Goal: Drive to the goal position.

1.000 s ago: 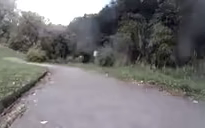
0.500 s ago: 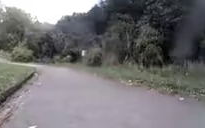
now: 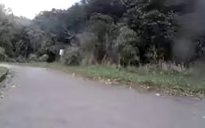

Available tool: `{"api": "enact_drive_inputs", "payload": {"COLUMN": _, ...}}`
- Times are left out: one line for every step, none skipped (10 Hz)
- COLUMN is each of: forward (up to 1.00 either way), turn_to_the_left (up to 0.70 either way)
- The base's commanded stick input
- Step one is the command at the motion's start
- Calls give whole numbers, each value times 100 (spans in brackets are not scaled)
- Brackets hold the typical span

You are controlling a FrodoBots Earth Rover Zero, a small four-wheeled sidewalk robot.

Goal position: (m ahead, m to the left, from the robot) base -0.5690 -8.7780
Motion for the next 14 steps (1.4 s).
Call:
{"api": "enact_drive_inputs", "payload": {"forward": 0, "turn_to_the_left": -100}}
{"api": "enact_drive_inputs", "payload": {"forward": 0, "turn_to_the_left": -100}}
{"api": "enact_drive_inputs", "payload": {"forward": 0, "turn_to_the_left": -100}}
{"api": "enact_drive_inputs", "payload": {"forward": 0, "turn_to_the_left": -100}}
{"api": "enact_drive_inputs", "payload": {"forward": 0, "turn_to_the_left": -100}}
{"api": "enact_drive_inputs", "payload": {"forward": 0, "turn_to_the_left": -100}}
{"api": "enact_drive_inputs", "payload": {"forward": 0, "turn_to_the_left": -100}}
{"api": "enact_drive_inputs", "payload": {"forward": 0, "turn_to_the_left": -100}}
{"api": "enact_drive_inputs", "payload": {"forward": 0, "turn_to_the_left": -100}}
{"api": "enact_drive_inputs", "payload": {"forward": 0, "turn_to_the_left": -100}}
{"api": "enact_drive_inputs", "payload": {"forward": 0, "turn_to_the_left": -100}}
{"api": "enact_drive_inputs", "payload": {"forward": 0, "turn_to_the_left": -100}}
{"api": "enact_drive_inputs", "payload": {"forward": 0, "turn_to_the_left": -100}}
{"api": "enact_drive_inputs", "payload": {"forward": 0, "turn_to_the_left": -100}}
